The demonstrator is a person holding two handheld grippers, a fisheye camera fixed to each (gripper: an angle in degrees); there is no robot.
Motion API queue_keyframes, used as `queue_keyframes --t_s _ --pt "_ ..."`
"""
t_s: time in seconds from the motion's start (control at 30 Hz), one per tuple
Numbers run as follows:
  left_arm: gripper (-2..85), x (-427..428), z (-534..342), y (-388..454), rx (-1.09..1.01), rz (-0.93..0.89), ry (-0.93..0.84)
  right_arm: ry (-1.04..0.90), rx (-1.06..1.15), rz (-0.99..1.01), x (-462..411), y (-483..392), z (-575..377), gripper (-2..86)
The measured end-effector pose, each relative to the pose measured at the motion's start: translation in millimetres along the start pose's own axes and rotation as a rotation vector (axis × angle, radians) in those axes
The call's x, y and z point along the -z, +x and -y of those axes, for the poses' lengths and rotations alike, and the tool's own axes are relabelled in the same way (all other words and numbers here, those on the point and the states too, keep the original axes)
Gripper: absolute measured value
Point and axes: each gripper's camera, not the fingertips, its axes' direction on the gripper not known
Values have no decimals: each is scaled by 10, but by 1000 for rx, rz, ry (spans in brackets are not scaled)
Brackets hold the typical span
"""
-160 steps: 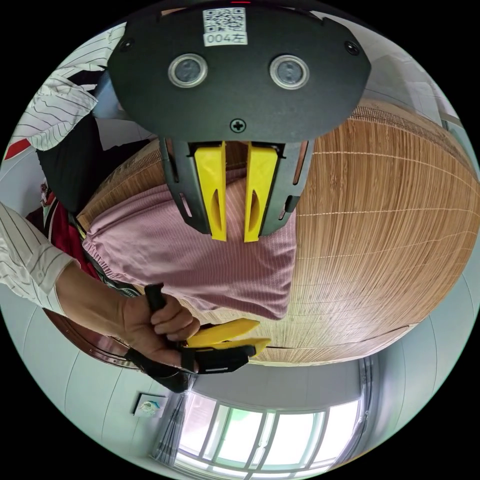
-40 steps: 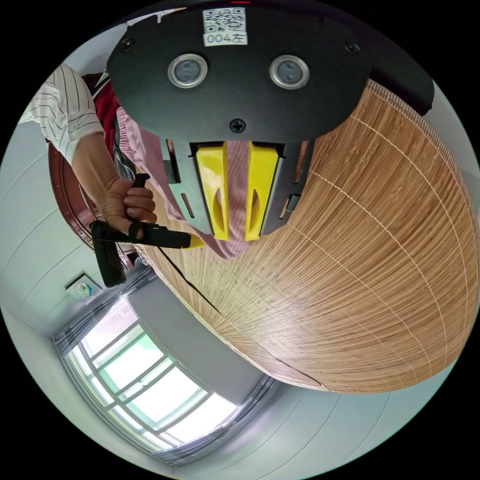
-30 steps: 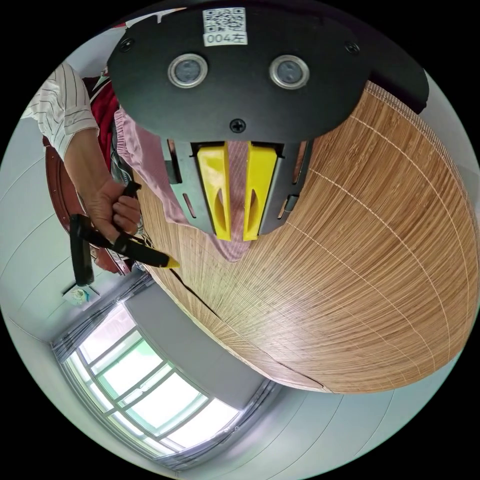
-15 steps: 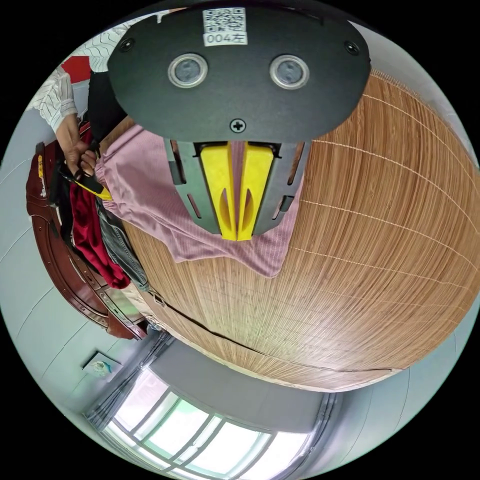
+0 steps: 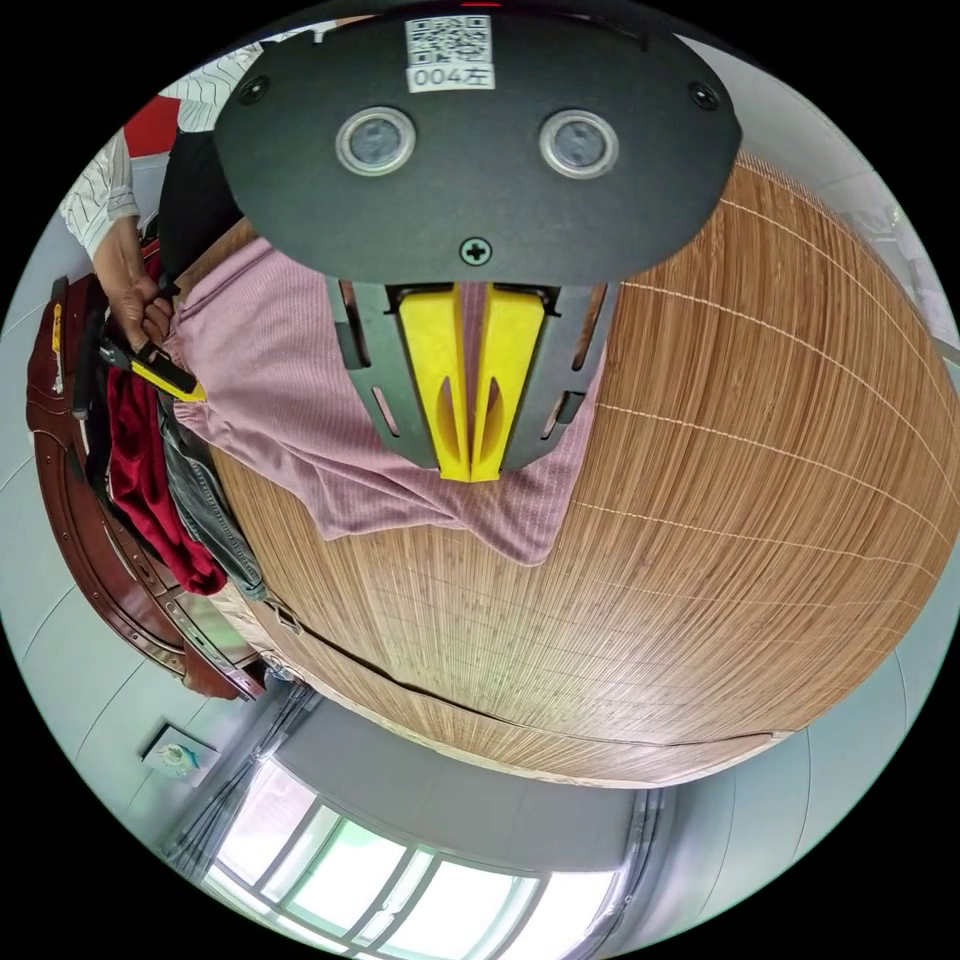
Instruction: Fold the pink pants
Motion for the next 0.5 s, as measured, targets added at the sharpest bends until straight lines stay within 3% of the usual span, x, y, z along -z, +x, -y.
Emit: queue_keyframes --t_s 0.2,0.27,0.33,0.4,0.5 --pt "4 194 -76 87 15 -22 76 94 -91 116 492 111 -704 90" --pt "4 264 -112 139 10 -24 110 88 -38 81 439 -78 -892 105" --pt "3 261 -130 211 -40 15 93 99 43 -89 284 -329 -1041 92" --pt "3 275 -157 214 -45 49 71 50 5 -167 152 -269 -1079 78" --pt "2 499 -203 293 -41 -6 139 176 -84 -107 449 -128 -1247 67"
